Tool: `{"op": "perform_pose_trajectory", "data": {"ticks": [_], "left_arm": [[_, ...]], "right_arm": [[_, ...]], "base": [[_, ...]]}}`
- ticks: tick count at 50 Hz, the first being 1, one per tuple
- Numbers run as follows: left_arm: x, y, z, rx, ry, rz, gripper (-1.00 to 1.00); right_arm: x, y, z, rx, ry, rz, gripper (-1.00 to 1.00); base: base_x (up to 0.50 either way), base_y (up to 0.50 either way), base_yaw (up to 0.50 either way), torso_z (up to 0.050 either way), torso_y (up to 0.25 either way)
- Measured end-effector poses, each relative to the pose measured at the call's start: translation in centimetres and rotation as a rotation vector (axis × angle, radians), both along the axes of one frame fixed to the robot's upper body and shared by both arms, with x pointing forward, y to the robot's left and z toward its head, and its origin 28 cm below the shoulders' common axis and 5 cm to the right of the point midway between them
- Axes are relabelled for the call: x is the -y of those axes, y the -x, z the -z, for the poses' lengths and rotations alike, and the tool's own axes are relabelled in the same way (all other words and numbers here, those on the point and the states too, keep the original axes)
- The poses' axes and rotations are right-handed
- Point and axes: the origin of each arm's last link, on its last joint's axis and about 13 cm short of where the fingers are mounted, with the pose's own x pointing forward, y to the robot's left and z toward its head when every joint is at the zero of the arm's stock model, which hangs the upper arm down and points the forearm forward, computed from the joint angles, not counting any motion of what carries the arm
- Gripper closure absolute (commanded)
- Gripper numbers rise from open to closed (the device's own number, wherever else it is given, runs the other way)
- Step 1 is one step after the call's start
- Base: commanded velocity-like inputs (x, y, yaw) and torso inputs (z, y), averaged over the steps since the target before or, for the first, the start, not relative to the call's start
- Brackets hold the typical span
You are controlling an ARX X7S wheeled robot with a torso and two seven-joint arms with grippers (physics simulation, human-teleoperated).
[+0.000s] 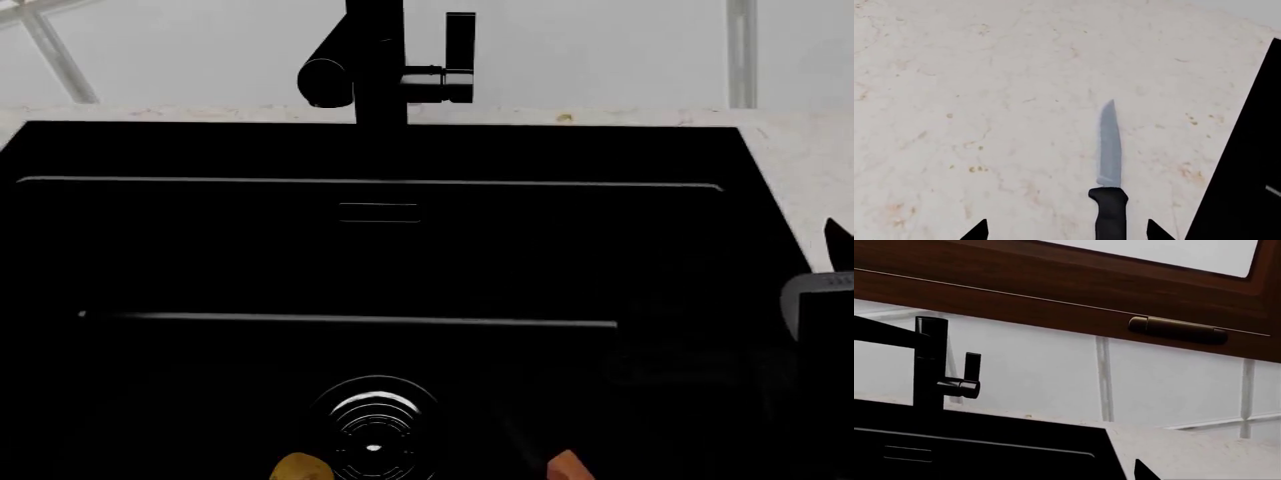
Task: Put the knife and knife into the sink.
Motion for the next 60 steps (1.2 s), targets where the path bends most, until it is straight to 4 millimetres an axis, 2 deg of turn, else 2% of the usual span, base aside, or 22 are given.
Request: {"op": "perform_pose_trajectory", "data": {"ticks": [44, 54, 55, 60], "left_arm": [[0.3, -2.0, 3.4, -0.165, -0.026, 0.063, -1.0], [0.3, -2.1, 3.4, -0.172, -0.038, 0.071, -1.0], [0.3, -2.1, 3.4, -0.172, -0.039, 0.072, 1.0], [0.3, -2.1, 3.6, -0.192, -0.058, 0.079, 1.0]], "right_arm": [[0.1, 0.1, 0.5, -0.009, -0.015, -0.001, -1.0], [0.1, 0.1, 0.5, -0.01, -0.021, 0.0, -1.0], [0.1, 0.1, 0.6, -0.01, -0.021, 0.001, -1.0], [0.2, 0.1, 0.6, -0.01, -0.024, 0.002, -1.0]], "base": [[0.0, 0.0, 0.0, 0.0, 0.0], [0.0, 0.0, 0.0, 0.0, 0.0], [0.0, 0.0, 0.0, 0.0, 0.0], [0.0, 0.0, 0.0, 0.0, 0.0]]}}
